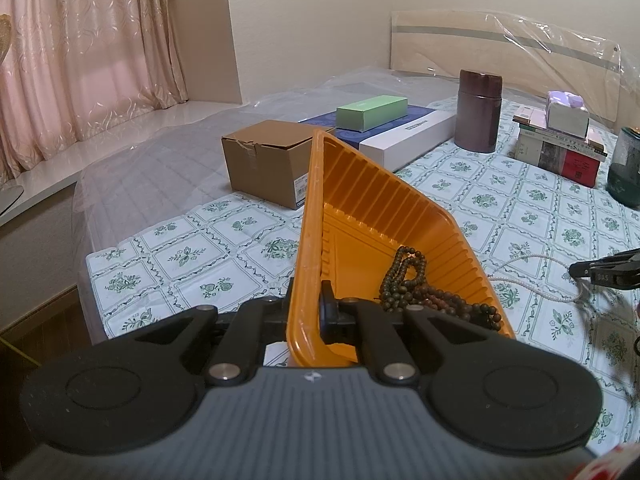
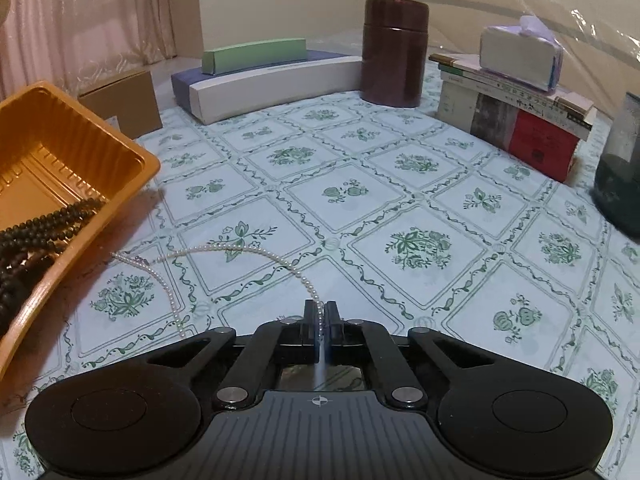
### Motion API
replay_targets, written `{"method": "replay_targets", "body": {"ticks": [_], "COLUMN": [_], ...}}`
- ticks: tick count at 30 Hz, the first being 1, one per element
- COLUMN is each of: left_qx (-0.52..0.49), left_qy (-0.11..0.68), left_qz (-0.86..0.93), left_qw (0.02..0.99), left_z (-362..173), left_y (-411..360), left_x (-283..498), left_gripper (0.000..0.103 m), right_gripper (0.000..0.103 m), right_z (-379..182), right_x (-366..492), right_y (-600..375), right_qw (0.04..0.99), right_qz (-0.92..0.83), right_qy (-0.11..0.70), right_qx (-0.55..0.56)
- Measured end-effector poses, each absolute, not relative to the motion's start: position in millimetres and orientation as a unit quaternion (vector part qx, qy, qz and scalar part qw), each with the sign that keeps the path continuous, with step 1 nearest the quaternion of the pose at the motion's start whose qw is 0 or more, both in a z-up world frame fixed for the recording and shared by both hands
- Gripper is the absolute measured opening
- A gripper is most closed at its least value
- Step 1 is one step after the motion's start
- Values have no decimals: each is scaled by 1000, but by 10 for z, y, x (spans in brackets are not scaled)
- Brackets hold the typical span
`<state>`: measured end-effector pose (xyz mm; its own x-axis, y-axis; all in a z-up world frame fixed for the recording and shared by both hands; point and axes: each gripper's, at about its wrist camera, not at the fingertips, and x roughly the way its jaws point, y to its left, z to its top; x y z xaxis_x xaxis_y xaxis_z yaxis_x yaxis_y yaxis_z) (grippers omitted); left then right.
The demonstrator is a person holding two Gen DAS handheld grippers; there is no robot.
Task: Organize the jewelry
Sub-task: 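Move the right gripper to the pearl strand and pinch it, then lift the pearl strand with the right gripper and lower it into the tray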
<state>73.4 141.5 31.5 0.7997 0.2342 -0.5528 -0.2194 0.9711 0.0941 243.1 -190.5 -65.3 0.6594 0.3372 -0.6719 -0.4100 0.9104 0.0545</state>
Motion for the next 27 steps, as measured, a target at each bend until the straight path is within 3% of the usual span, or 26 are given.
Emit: {"method": "replay_targets", "body": {"ticks": [27], "left_qx": [14], "left_qy": [292], "left_qz": [120], "left_qw": [949], "left_z": [321], "left_y": [1401], "left_x": [735], "left_gripper": [7], "right_gripper": [2], "right_z": [903], "right_x": [1815], "right_y": [-1958], "right_qw": [934], "right_qz": [287], "right_qy": [200], "right_qx": [-75]}}
